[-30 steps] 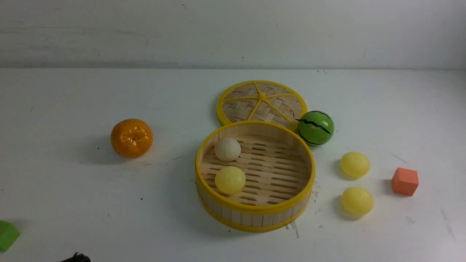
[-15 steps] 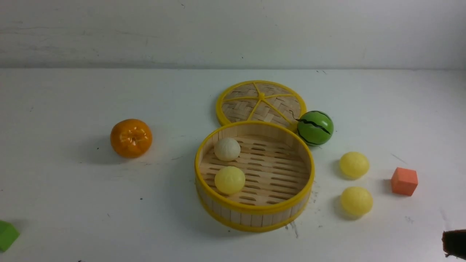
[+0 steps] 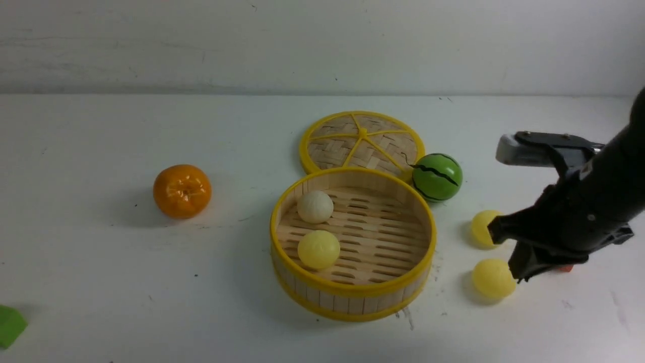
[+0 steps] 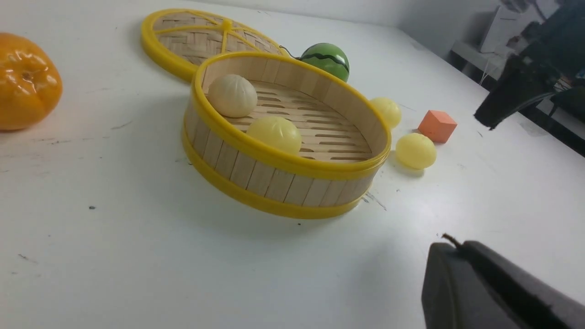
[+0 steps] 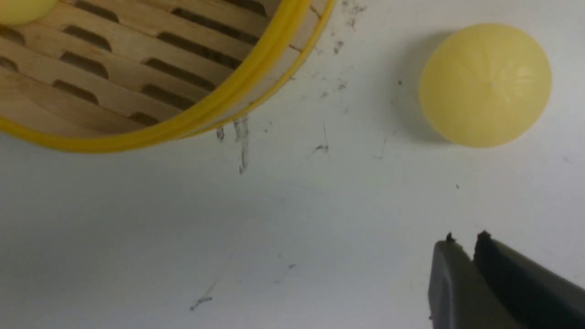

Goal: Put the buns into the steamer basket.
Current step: Use the right arm to grab a steamed stuffed bun

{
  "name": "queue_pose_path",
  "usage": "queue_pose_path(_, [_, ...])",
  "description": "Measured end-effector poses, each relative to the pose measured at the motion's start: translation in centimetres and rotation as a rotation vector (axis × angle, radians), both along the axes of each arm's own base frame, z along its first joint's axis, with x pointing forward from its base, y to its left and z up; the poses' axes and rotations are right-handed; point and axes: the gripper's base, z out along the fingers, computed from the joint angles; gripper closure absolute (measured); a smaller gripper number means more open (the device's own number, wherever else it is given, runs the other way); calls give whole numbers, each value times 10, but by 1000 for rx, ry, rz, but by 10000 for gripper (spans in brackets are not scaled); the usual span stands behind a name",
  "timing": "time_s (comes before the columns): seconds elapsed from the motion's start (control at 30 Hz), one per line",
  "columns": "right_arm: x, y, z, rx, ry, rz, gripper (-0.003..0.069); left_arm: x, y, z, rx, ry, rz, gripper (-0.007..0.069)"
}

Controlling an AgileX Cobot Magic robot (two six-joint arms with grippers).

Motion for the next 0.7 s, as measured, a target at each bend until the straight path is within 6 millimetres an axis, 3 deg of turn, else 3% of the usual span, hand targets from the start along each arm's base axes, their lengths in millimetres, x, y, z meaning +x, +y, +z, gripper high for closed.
queue_pose_path(0.23, [37, 9, -47, -57, 103, 4, 417, 0, 0, 0, 0, 0, 0, 630])
queue_pose_path(0.53, [44, 9, -39, -64, 55, 0, 391, 0, 0, 0, 1, 1, 0, 628])
queue_pose_path(0.7, [50, -2, -40, -100, 18, -61, 394, 0, 0, 0, 1, 1, 0, 623])
